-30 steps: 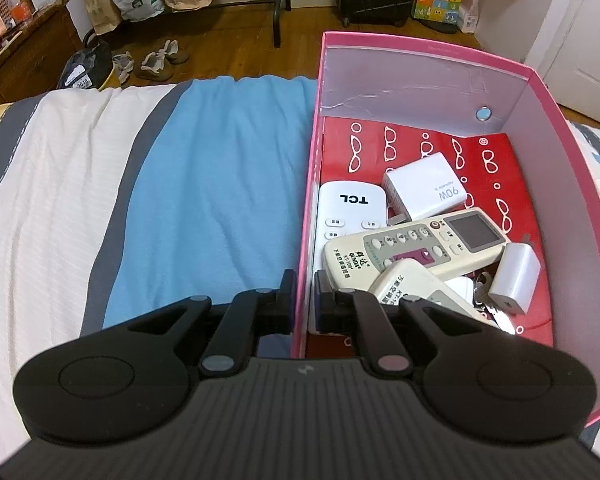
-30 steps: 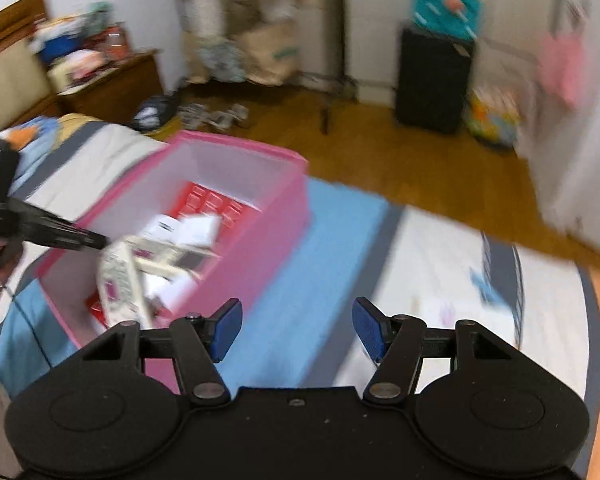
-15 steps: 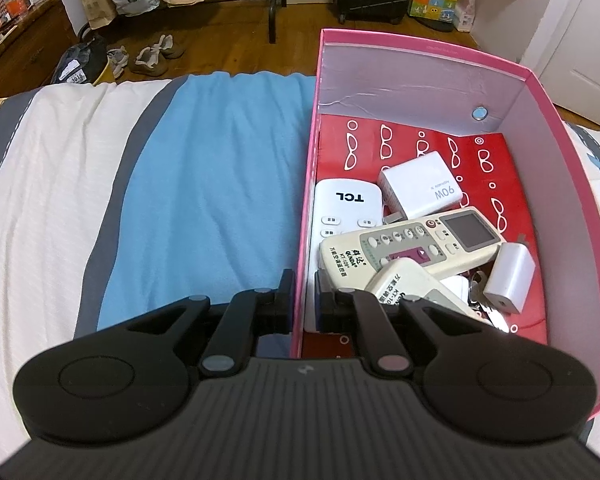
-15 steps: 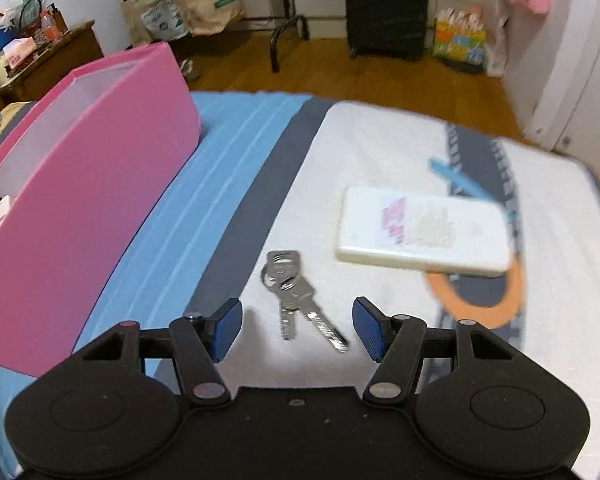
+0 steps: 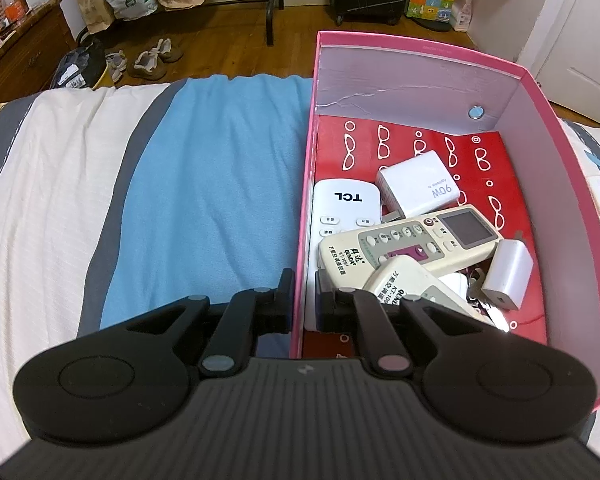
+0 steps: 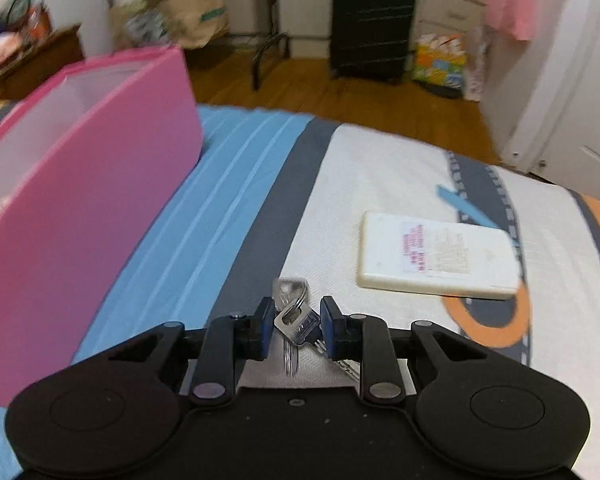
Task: Organize rigid objects
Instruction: 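Grasp the silver keys with the right tool, then carry the keys into the pink box and release them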
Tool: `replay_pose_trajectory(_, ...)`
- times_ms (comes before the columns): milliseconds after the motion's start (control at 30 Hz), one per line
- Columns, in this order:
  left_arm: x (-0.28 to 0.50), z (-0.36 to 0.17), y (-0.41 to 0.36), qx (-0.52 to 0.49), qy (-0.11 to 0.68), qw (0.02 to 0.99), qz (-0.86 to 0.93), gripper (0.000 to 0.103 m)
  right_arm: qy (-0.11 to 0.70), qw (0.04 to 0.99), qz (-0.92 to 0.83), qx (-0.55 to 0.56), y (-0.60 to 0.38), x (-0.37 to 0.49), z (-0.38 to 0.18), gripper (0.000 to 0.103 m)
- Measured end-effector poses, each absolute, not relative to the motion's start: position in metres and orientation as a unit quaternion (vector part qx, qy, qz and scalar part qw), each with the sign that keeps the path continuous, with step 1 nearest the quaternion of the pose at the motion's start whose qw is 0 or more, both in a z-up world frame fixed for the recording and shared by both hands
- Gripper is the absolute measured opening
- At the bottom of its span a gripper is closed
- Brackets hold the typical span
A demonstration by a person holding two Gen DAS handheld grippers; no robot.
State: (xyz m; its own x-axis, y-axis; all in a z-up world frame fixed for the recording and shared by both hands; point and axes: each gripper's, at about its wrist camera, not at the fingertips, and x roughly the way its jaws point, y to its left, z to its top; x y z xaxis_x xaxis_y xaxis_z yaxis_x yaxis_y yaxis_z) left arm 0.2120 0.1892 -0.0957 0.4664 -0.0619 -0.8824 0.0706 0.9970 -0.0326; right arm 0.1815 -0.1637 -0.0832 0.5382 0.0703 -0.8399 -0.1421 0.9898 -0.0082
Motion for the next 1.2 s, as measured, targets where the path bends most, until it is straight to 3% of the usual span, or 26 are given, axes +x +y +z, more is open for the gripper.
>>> replay_pose_trajectory(767, 0.209, -0.094, 0.195, 0.001, 0.510, 0.858, -0.055, 0.007, 0.396, 0.911, 0.111, -0.041, -0.085, 0.150, 0.042, 0.028)
replay_pose_trajectory(1200, 0.206, -0.090, 0.200, -0.014, 0.497, 0.866, -0.050, 0.003, 0.343, 0.908, 0.200, -0.132, -0.019, 0.172, 0.051, 0.028)
